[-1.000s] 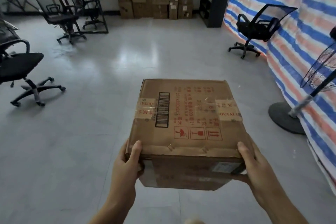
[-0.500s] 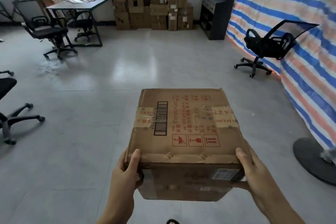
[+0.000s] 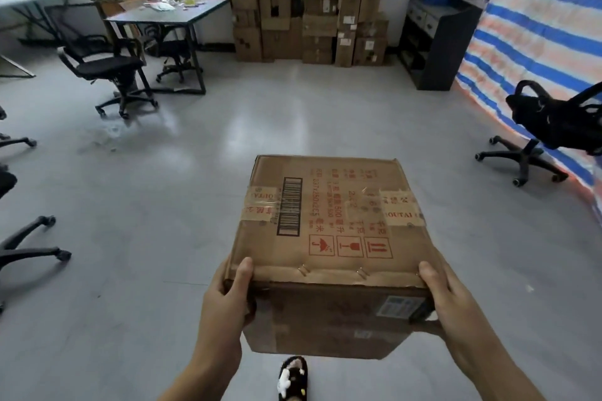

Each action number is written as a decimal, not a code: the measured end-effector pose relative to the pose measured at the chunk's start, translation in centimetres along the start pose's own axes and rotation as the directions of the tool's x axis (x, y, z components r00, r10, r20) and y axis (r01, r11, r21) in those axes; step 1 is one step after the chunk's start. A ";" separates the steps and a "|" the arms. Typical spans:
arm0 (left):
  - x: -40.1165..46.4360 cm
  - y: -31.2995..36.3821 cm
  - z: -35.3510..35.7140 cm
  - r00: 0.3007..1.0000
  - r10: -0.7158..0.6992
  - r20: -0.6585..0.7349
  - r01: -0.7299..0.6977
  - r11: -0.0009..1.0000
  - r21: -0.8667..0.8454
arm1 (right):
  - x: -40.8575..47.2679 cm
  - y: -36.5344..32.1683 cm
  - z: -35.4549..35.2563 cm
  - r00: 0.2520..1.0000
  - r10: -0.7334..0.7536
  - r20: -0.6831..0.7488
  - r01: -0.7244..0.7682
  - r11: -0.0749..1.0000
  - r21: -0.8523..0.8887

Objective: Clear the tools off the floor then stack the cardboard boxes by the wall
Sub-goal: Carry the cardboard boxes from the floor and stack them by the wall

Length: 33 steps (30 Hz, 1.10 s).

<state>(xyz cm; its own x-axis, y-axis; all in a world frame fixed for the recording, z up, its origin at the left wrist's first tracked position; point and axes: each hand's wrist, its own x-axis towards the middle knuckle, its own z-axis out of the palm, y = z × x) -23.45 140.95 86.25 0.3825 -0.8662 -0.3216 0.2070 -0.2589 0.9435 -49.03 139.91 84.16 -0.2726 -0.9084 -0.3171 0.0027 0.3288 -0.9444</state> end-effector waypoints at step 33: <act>73.8 23.1 56.7 0.997 0.034 0.073 -0.031 0.999 -0.039 | 88.2 -34.3 6.6 0.997 -0.061 -0.056 0.057 0.996 -0.066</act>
<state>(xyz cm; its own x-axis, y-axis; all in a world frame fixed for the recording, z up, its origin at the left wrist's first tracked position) -41.49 46.83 88.85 0.3221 -0.9035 -0.2826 0.2303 -0.2148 0.9491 -66.82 46.79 87.98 -0.3260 -0.9108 -0.2533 -0.0762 0.2923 -0.9533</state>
